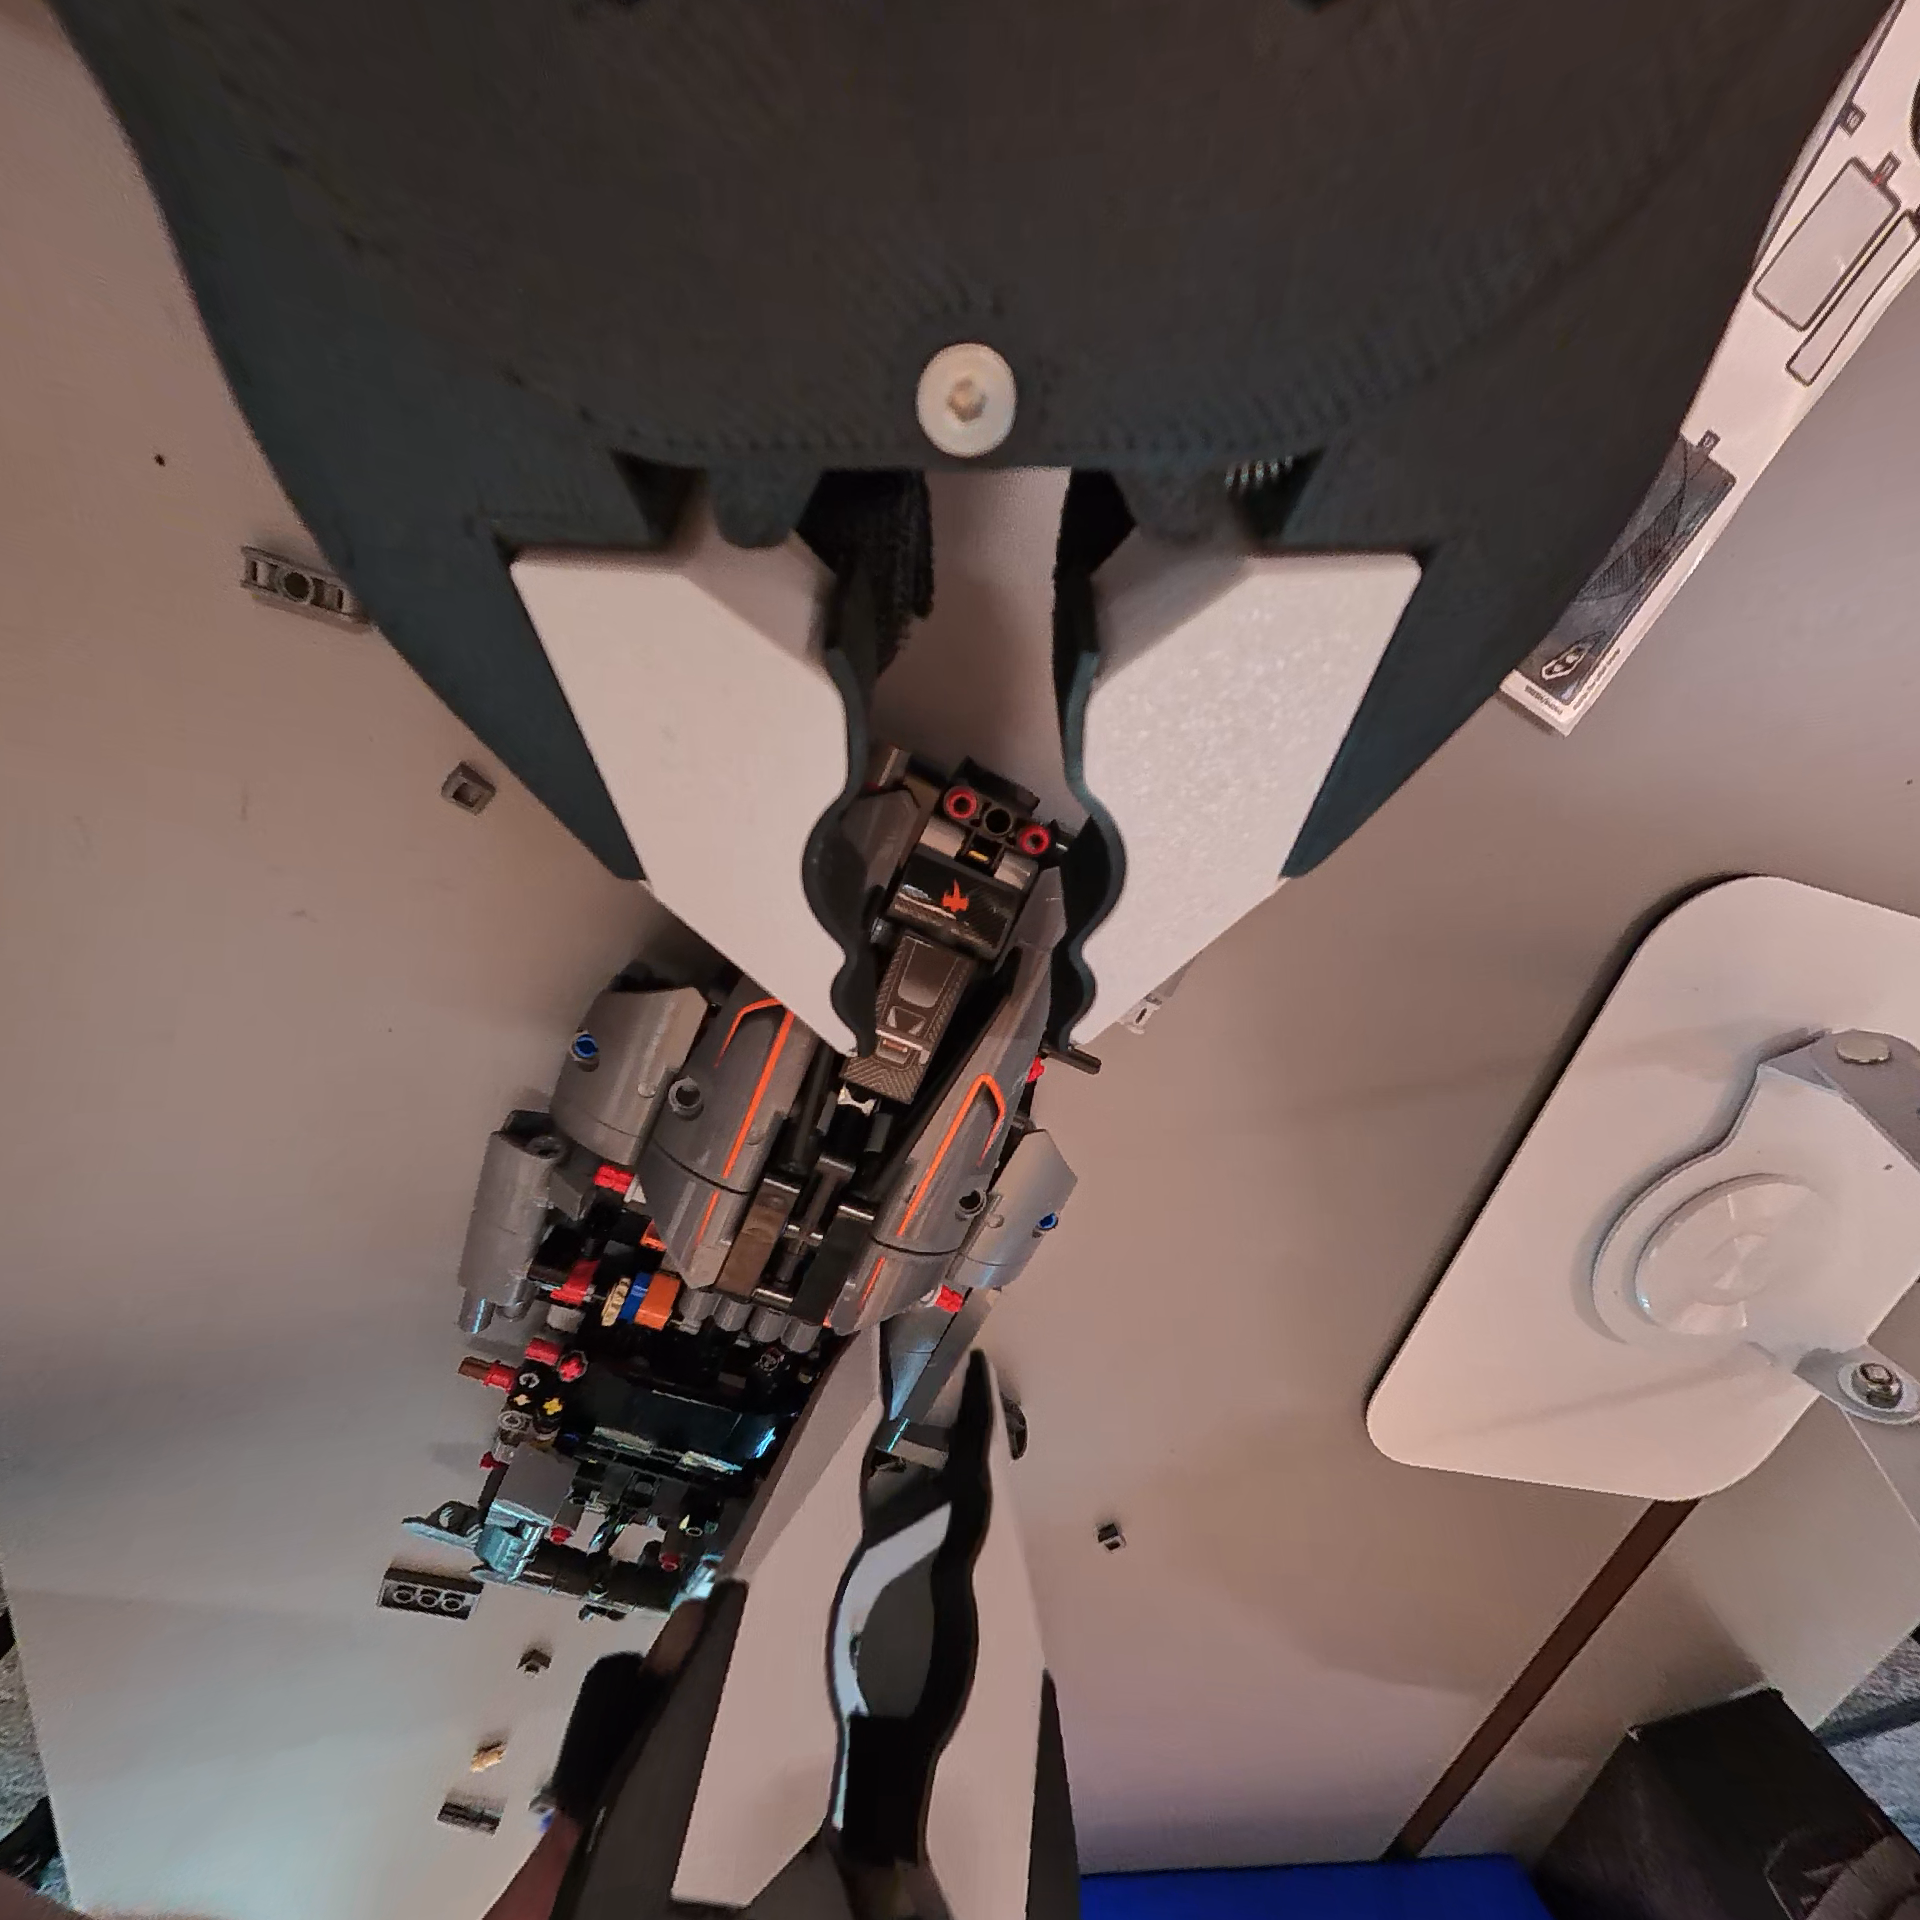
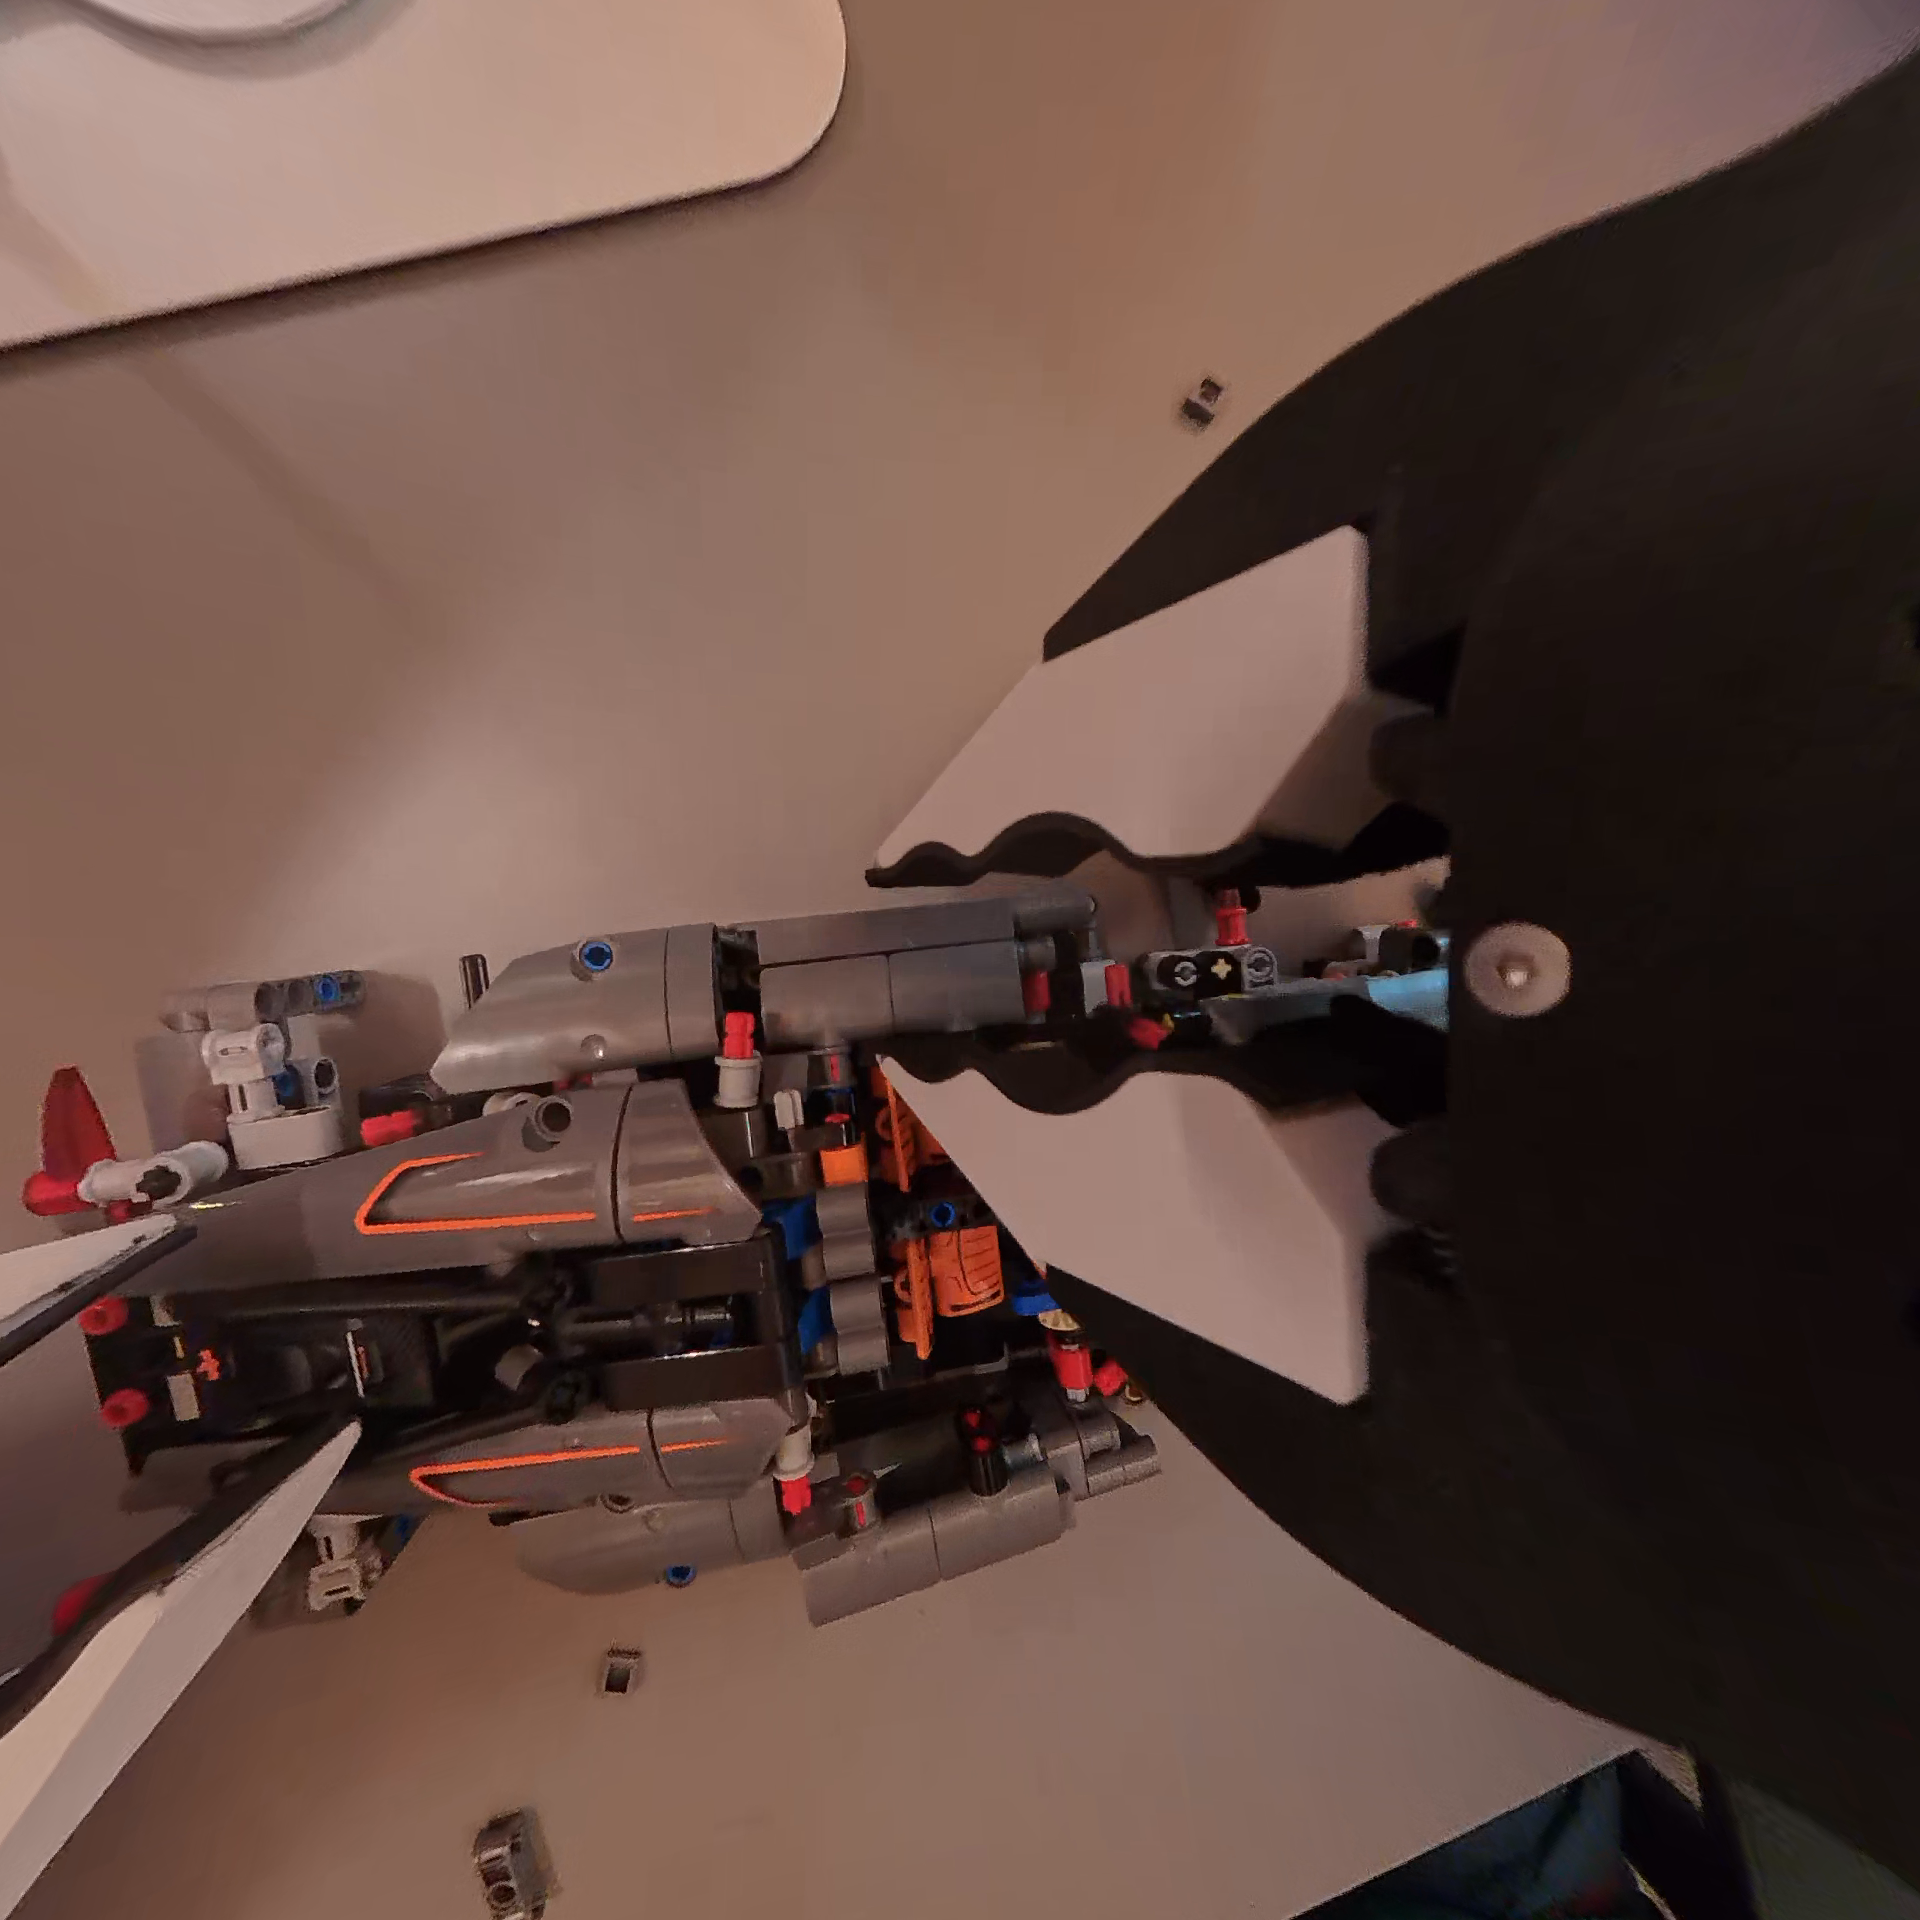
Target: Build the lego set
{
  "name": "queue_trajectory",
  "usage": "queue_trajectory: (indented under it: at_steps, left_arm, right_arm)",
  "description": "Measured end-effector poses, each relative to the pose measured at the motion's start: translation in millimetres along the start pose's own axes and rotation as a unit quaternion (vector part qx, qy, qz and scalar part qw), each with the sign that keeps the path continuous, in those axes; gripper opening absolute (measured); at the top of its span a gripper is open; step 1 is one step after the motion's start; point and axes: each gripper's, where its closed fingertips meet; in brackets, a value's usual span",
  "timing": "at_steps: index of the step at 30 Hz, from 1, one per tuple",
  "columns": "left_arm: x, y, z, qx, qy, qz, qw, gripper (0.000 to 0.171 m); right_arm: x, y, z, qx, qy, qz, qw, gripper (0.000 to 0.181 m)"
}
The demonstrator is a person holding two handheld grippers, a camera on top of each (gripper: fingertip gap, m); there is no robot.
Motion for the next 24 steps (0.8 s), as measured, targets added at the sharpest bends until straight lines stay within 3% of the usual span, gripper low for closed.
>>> queue_trajectory:
  at_steps: [4,7,11,16,19,24]
  left_arm:
    - [0.0,-0.2,0.2,-0.003,0.003,0.002,1.0,0.031]
    - [0.4,0.1,0.9,-0.004,0.005,0.002,1.0,0.031]
    - [2.0,2.8,3.3,-0.002,0.006,-0.001,1.0,0.029]
    - [2.6,3.1,3.8,0.006,0.001,-0.004,1.0,0.028]
    - [3.2,2.9,3.8,0.006,0.003,-0.004,1.0,0.028]
    - [6.2,4.5,8.7,0.01,0.015,0.0,1.0,0.028]
  right_arm:
    - [-10.0,-26.2,4.8,0.03,-0.016,-0.033,0.999,0.028]
    - [-57.4,-40.3,3.0,0.054,-0.047,0.017,0.997,0.021]
    - [-103.8,-30.6,1.2,0.067,-0.096,0.039,0.992,0.021]
    - [-105.6,-6.1,-12.8,0.019,-0.097,0.003,0.995,0.025]
    - [-108.6,3.0,-14.3,0.018,-0.104,0.0,0.994,0.014]
    - [-109.4,3.6,-15.1,0.014,-0.111,-0.008,0.994,0.014]
Point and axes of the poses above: each gripper's, where its closed fingertips meet, y out along the fingers, z out of its top, x = y × z across the jaws, and after that the axes turned 5 degrees about y, right-handed
